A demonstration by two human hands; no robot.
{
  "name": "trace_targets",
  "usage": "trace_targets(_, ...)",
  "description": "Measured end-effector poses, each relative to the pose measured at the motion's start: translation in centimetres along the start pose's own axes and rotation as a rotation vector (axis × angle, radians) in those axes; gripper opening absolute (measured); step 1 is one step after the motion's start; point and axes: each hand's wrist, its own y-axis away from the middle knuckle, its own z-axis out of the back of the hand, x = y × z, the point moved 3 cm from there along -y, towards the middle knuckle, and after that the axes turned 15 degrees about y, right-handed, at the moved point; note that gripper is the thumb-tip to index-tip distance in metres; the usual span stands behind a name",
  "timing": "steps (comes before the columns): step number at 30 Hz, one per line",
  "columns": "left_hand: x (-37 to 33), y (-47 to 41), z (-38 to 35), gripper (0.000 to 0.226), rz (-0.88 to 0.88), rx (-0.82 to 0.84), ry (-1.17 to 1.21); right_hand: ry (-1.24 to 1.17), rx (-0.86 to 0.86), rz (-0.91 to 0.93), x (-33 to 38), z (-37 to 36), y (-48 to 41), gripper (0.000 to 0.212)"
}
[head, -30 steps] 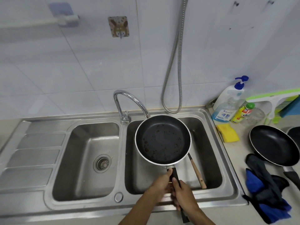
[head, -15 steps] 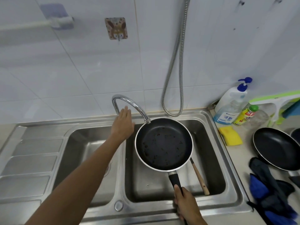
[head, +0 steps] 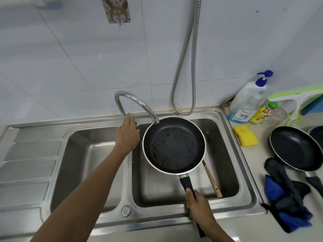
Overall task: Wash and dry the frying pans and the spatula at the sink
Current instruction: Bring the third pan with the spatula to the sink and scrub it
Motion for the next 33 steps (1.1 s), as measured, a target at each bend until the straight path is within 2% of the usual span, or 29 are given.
trace_targets(3,0.4,0.8,-0.3,0.055,-0.007,-0.018,0.009,0.015,0.005,0.005,0.2,0.1,0.2,0.047)
trace_targets(18,0.0,0.9,-3.3,0.094,0.04,-0.053,0.04,-0.007,0.014,0.01,0.6,0.9,0.7,0.046)
trace_targets(22,-0.6,-0.6,-4.1,0.086,0.083,-0.069,0.062,0.023,-0.024,0.016,0.1,0.7,0.2,0.047)
trace_targets(33,-0.7,-2.8,-3.4,0.074,0.037,-0.082,-0.07,0.07,-0.057,0.015,-0.1,0.8,0.3,0.047)
